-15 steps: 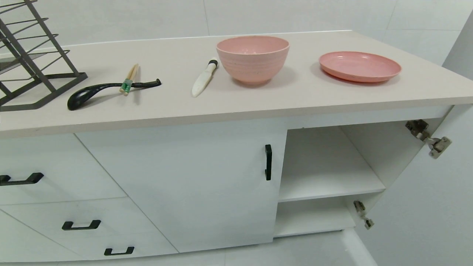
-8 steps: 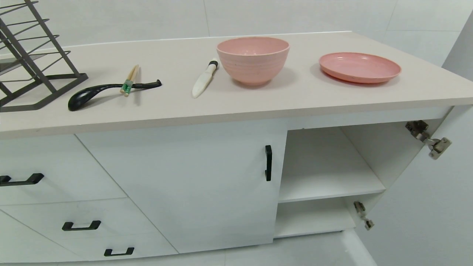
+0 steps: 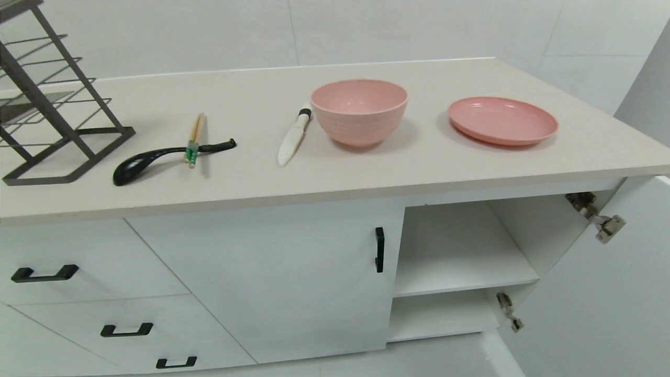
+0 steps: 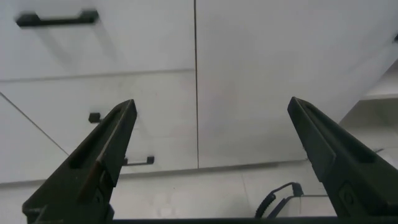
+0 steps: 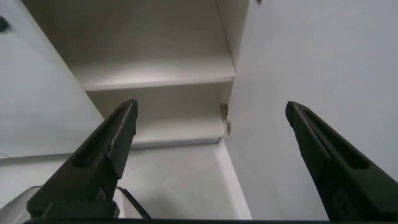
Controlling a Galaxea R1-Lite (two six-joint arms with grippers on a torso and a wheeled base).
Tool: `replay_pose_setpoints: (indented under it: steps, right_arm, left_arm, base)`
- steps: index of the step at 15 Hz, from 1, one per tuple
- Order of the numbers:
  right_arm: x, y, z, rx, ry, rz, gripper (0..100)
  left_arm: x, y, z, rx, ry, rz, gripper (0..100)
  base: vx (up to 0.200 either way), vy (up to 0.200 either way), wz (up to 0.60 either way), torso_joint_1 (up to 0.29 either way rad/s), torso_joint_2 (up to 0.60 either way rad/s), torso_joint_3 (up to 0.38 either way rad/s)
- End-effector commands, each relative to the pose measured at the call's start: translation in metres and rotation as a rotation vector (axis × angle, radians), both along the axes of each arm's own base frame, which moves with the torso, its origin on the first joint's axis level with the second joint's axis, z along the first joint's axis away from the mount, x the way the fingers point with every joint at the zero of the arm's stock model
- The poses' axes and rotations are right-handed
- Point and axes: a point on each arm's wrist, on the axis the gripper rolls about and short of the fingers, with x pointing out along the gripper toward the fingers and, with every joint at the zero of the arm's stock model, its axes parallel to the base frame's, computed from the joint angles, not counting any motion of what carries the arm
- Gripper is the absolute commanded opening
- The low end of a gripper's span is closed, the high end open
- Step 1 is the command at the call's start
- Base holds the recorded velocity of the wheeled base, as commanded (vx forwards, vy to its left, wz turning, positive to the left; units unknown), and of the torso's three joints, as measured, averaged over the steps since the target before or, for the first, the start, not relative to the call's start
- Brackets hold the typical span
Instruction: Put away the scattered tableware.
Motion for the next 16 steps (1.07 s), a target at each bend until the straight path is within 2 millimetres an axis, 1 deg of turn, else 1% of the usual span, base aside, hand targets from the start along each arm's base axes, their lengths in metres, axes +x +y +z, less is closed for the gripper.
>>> replay_pose_setpoints:
  steps: [1, 4, 7, 8, 11, 16]
  right_arm:
    - [0.0002, 0.0000, 0.0001, 0.002, 0.002, 0.000, 100]
    - [0.0002, 0.0000, 0.0001, 0.002, 0.002, 0.000, 100]
    - [0.0002, 0.0000, 0.0001, 0.002, 0.002, 0.000, 100]
    - [0.0002, 0.0000, 0.0001, 0.002, 0.002, 0.000, 100]
    - [0.0002, 0.0000, 0.0001, 0.002, 0.002, 0.000, 100]
    - [0.0001, 0.0000, 0.0000, 0.002, 0.000, 0.000, 100]
  left_arm:
    - [0.0001, 0.0000, 0.0000, 0.000, 0.001, 0.000, 100]
    - [0.0001, 0.0000, 0.0000, 0.002, 0.001, 0.000, 100]
    - [0.0001, 0.0000, 0.0000, 0.002, 0.001, 0.000, 100]
    - [0.0001, 0.0000, 0.0000, 0.002, 0.001, 0.000, 100]
    - [0.0001, 0.0000, 0.0000, 0.002, 0.001, 0.000, 100]
    - [0.0001, 0.0000, 0.0000, 0.002, 0.001, 0.000, 100]
  base:
    - [0.000, 0.000, 0.00, 0.222, -0.56, -0.222]
    - [0.000, 0.000, 0.00, 0.256, -0.49, -0.220]
    - [0.000, 0.000, 0.00, 0.098, -0.47, -0.220]
    - [0.000, 0.000, 0.00, 0.281, -0.50, -0.212]
    - [0.000, 0.000, 0.00, 0.403, -0.49, -0.235]
    - [0.000, 0.000, 0.00, 0.290, -0.52, -0.246]
